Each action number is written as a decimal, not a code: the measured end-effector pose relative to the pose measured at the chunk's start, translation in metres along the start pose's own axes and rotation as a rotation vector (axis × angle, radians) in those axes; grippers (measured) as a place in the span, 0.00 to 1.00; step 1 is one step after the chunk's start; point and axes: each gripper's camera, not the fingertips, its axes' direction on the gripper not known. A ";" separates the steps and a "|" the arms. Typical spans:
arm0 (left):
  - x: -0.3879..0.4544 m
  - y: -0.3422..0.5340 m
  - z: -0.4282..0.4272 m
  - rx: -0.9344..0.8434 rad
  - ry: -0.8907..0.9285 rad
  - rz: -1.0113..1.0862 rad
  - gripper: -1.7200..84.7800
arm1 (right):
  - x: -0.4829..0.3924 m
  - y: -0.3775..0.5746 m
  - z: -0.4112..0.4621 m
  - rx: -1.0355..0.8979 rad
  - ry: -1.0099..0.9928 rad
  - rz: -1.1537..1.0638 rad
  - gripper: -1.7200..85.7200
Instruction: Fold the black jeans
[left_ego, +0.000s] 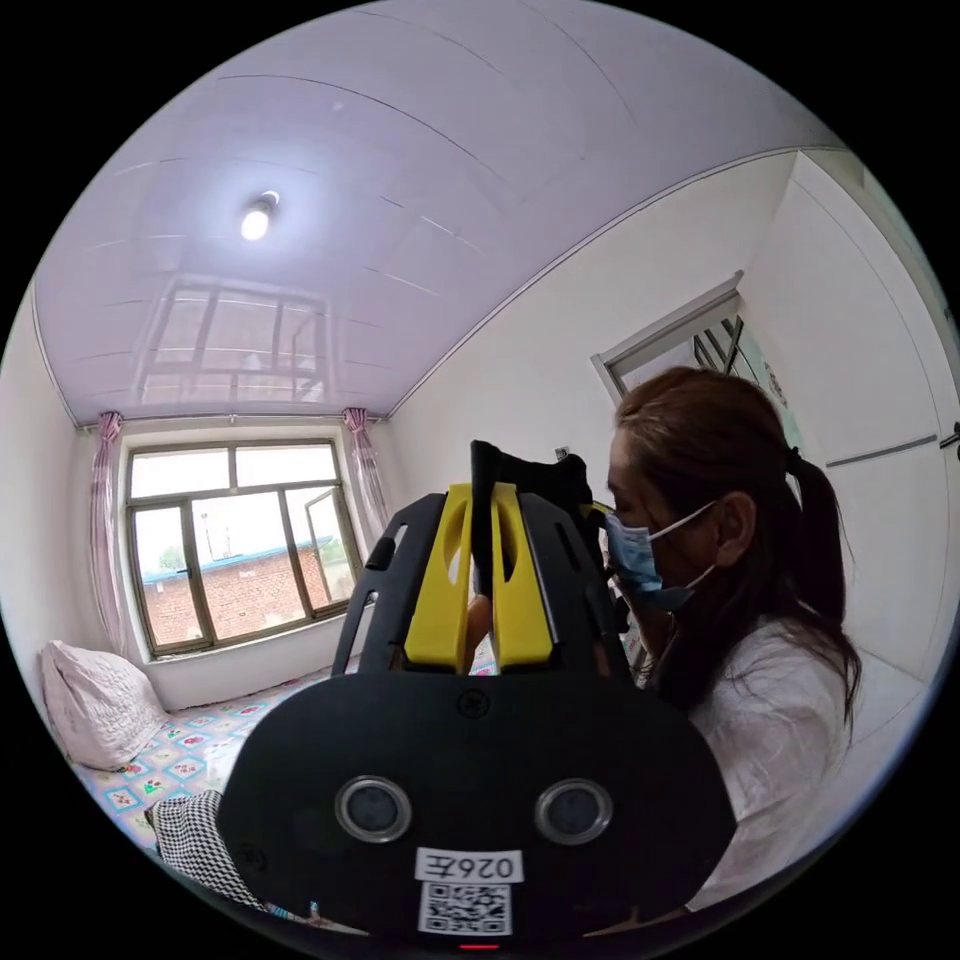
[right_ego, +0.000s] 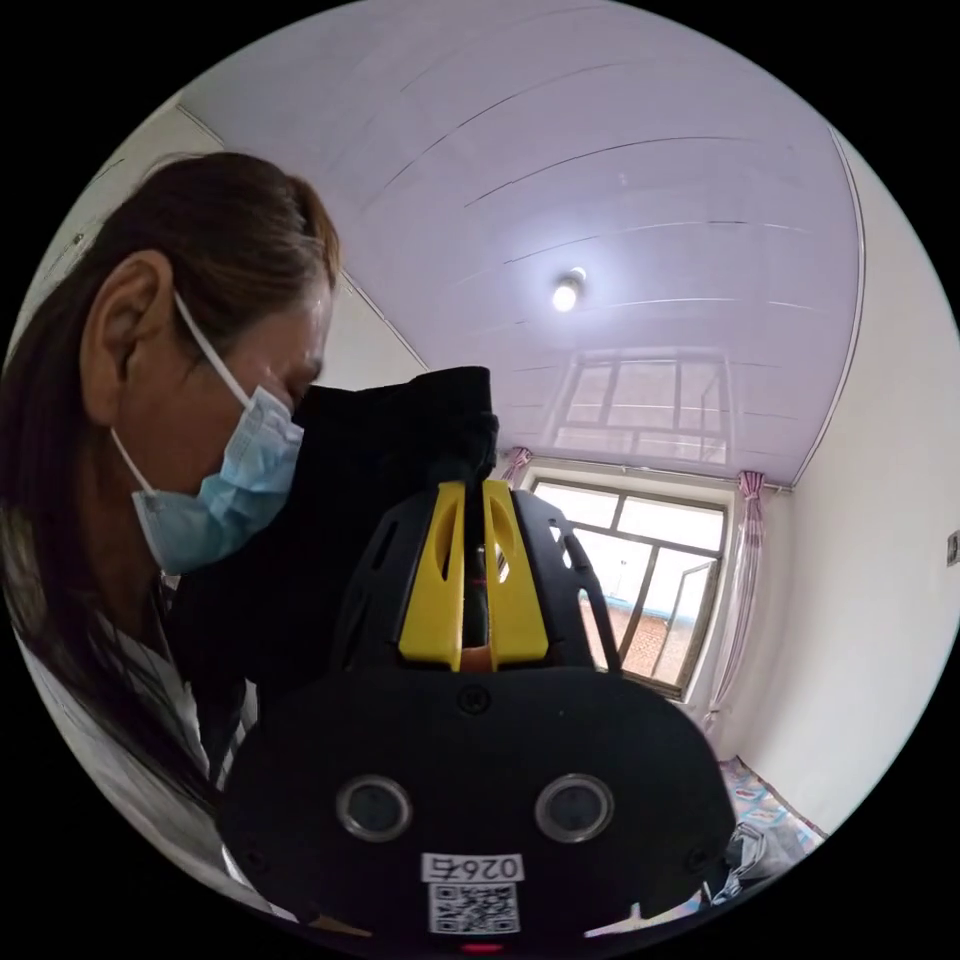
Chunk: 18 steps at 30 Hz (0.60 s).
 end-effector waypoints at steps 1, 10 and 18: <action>-0.009 -0.003 0.007 0.003 -0.002 -0.008 0.03 | 0.001 -0.003 0.006 0.005 0.011 -0.005 0.01; -0.152 0.000 0.158 -0.060 0.088 -0.226 0.03 | 0.071 0.027 0.079 -0.014 0.065 -0.011 0.01; -0.415 0.059 0.457 -0.159 0.032 -0.517 0.07 | 0.245 0.123 0.264 -0.194 0.115 0.081 0.01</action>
